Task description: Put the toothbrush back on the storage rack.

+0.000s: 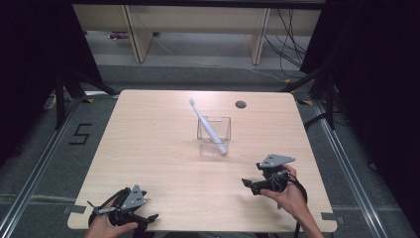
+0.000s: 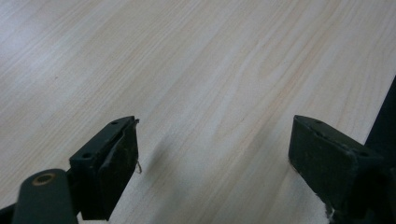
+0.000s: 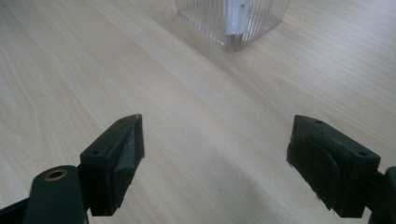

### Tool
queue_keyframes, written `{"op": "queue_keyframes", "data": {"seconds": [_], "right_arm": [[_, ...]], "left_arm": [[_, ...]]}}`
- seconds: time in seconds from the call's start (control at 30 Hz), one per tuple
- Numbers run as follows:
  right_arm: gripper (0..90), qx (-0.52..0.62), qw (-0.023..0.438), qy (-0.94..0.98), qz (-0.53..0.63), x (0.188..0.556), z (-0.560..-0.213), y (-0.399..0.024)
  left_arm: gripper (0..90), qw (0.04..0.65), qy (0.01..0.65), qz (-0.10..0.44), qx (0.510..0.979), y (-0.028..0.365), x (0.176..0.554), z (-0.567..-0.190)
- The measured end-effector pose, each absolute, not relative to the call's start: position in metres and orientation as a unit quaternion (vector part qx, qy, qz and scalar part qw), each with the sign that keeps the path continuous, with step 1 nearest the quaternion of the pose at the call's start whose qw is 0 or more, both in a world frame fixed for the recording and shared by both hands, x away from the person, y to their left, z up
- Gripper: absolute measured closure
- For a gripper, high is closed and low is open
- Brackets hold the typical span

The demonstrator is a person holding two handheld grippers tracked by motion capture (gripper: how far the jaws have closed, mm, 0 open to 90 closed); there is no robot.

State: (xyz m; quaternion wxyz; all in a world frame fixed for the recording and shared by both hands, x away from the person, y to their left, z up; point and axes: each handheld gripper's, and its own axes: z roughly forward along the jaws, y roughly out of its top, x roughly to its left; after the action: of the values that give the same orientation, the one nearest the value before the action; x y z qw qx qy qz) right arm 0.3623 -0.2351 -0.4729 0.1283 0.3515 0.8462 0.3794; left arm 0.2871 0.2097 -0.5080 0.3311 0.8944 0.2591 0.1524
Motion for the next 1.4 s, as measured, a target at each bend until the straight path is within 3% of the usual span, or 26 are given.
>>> {"op": "queue_keyframes", "data": {"seconds": [1.4], "right_arm": [[19.3, 0.361, 0.127, 0.851, 0.360, 0.332, -0.489, -0.258]], "left_arm": [[15.5, 0.334, 0.263, 0.148, 0.893, 0.209, 0.286, -0.509]]}}
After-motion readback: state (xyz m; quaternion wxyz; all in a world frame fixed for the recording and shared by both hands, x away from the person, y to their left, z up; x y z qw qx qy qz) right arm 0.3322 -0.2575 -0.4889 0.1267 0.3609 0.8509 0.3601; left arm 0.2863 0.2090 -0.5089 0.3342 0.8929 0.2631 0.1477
